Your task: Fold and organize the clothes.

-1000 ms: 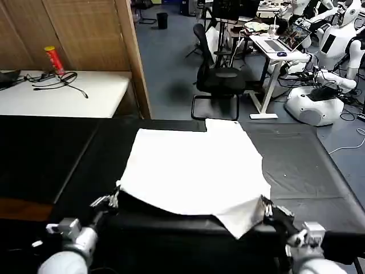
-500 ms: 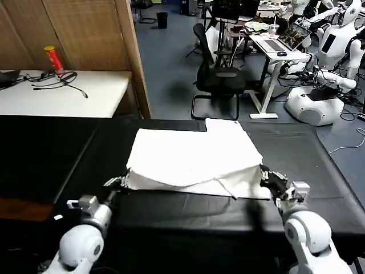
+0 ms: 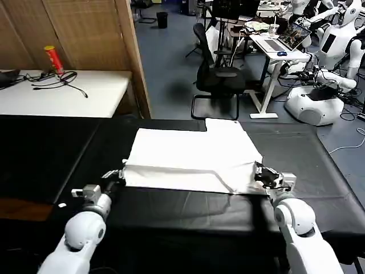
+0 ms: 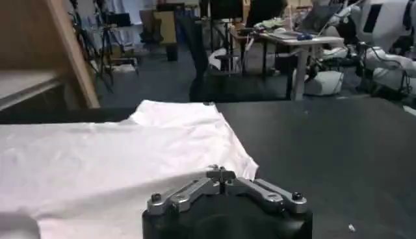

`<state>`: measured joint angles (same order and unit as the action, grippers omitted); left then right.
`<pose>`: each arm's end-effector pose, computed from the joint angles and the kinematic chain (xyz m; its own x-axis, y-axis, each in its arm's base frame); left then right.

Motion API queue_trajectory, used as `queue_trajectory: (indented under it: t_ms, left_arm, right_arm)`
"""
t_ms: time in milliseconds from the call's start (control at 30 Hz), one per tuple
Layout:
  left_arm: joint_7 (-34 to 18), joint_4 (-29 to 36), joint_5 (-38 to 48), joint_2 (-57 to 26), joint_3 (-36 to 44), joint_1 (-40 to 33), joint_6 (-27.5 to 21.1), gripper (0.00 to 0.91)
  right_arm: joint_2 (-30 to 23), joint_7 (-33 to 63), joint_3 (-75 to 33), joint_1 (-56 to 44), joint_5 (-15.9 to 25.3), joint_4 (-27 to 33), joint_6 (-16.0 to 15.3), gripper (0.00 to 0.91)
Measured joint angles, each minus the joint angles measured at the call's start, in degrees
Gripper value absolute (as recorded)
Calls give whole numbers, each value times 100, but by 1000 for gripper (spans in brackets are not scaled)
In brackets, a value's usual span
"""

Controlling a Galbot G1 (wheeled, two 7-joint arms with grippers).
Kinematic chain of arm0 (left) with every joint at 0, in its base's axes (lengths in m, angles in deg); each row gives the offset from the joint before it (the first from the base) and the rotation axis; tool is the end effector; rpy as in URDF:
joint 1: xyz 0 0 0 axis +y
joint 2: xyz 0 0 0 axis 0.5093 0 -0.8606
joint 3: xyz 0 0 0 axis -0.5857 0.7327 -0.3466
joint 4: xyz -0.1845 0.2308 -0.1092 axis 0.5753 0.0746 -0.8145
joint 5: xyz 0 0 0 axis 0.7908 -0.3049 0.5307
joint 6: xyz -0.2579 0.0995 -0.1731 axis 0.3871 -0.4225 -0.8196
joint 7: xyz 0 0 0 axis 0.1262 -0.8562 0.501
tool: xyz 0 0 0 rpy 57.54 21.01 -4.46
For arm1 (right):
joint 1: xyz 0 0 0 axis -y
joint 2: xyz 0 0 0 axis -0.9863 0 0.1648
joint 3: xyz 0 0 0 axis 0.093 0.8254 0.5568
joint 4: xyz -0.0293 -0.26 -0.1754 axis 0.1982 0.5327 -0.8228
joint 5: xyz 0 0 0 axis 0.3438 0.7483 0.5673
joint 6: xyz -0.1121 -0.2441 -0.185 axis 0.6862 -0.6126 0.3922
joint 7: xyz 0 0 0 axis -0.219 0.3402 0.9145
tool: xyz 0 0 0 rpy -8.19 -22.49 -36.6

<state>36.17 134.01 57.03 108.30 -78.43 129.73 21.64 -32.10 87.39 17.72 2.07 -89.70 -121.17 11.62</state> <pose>0.2749 0.0706 -0.2710 -0.9616 0.0722 0.2646 0.0697 0.9974 -0.0191 0.2845 -0.0978 -0.2412 -0.9024 -0.1044 0.4181 -0.0681 0.9926 0.1010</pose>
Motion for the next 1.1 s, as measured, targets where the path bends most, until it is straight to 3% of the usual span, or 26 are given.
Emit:
queue_trajectory:
  t_ms: [167,367,467,533,567,600,633,667,733,800,900,933,1100]
  left_arm:
    - [16,32,-47,-62,-29,77,-120,878]
    - [101,233,43,-182,-111,282,-408,878]
    - [113,334,242,-222,-162,427,-523,878]
    - [114,360,375,-233,-196,520,-557,878]
    - [112,360,421,-236,-215,561,-573,829]
    - [112,360,448,-238,-225,586,-579,683]
    - [112,360,484,-240,-239,609,-582,624]
    - [109,360,514,-243,-253,632,-589,488]
    - [111,360,548,-247,-269,669,-591,176]
    - [109,360,566,-252,-276,687,-591,29]
    - [112,360,580,-257,-277,692,-590,0]
    - [117,360,581,-259,-277,692,-589,0]
    - [132,375,576,-281,-265,722,-595,0]
  right_arm:
    - [211,194,-172,-371,-41,-570,-421,878]
    - [301,223,-322,-832,10,-994,-598,878]
    - [301,228,-344,-960,41,-1036,-632,731]
    - [288,230,-355,-1036,82,-1069,-658,683]
    - [279,230,-358,-1074,94,-1084,-662,644]
    - [271,230,-359,-1104,98,-1092,-664,575]
    - [256,230,-360,-1132,109,-1098,-662,556]
    - [241,230,-360,-1155,121,-1101,-658,546]
    - [221,230,-361,-1190,137,-1107,-644,380]
    - [206,237,-362,-1224,157,-1126,-640,254]
    - [194,257,-364,-1286,182,-1147,-636,166]
    - [190,269,-364,-1300,184,-1149,-636,98]
    - [176,413,-365,-1396,183,-1210,-701,68]
